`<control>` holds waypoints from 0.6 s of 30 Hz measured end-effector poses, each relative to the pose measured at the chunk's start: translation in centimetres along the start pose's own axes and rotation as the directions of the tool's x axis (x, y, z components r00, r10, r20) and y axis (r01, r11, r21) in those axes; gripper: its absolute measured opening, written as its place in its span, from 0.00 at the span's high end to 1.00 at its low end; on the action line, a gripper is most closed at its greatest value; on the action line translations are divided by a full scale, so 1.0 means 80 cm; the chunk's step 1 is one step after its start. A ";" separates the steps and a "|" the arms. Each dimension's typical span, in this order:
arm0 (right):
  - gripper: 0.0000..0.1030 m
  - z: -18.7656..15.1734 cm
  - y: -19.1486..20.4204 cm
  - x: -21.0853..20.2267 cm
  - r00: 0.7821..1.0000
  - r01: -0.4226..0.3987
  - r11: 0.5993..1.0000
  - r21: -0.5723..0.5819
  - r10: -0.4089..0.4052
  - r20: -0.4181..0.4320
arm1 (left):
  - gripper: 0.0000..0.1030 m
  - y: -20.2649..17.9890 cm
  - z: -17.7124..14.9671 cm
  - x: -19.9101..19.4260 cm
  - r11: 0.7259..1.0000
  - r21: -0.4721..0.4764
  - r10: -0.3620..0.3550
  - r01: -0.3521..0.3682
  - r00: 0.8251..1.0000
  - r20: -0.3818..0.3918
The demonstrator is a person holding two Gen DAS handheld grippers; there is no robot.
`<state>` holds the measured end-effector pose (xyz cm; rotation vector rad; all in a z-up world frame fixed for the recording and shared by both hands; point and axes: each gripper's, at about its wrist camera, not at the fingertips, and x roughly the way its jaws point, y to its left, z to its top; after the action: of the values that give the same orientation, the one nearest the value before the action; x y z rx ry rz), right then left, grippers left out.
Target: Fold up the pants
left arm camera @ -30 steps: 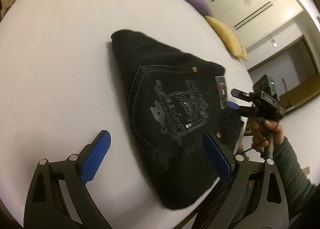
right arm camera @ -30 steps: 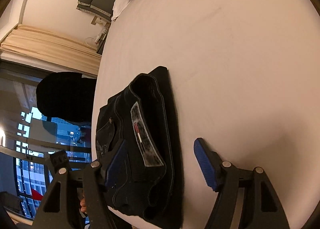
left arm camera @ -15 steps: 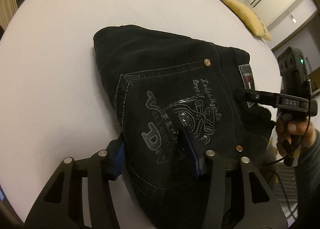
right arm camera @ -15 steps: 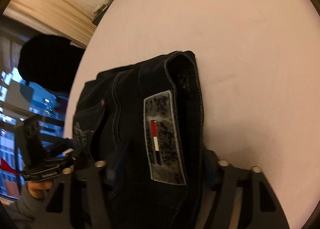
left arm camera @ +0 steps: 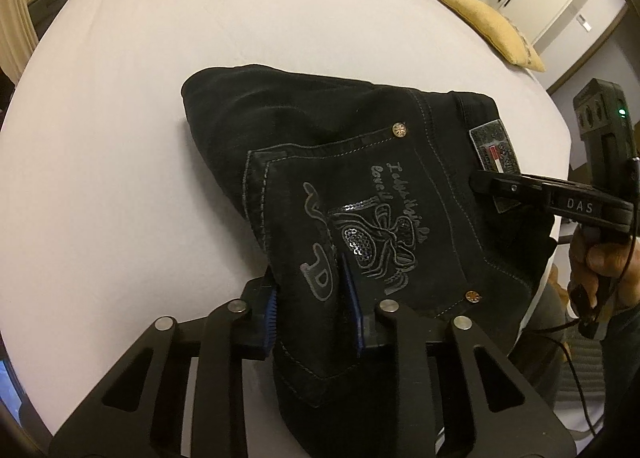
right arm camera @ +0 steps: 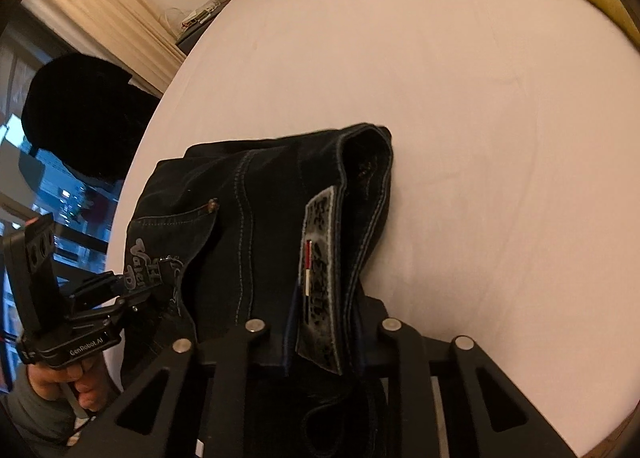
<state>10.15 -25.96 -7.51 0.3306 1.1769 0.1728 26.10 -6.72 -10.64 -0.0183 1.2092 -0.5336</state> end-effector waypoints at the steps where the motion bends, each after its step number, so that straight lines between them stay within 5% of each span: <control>1: 0.80 0.002 0.005 -0.005 1.000 0.007 1.000 -0.012 -0.007 0.009 | 0.79 0.001 0.000 -0.003 1.000 -0.004 -0.005 0.005 1.000 0.005; 10: 0.84 0.045 0.063 -0.053 0.995 -0.019 0.994 -0.109 0.030 0.096 | 0.83 0.012 0.009 -0.044 1.000 -0.009 0.003 -0.002 0.998 0.058; 18: 0.84 0.148 0.102 -0.028 0.985 -0.090 0.984 -0.151 0.110 0.132 | 0.83 0.085 0.086 -0.103 0.997 -0.027 0.081 -0.078 0.984 0.159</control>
<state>20.56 -20.90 1.32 0.2697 1.0036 0.3165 32.79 0.73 -2.78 -0.0299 1.0541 -0.4413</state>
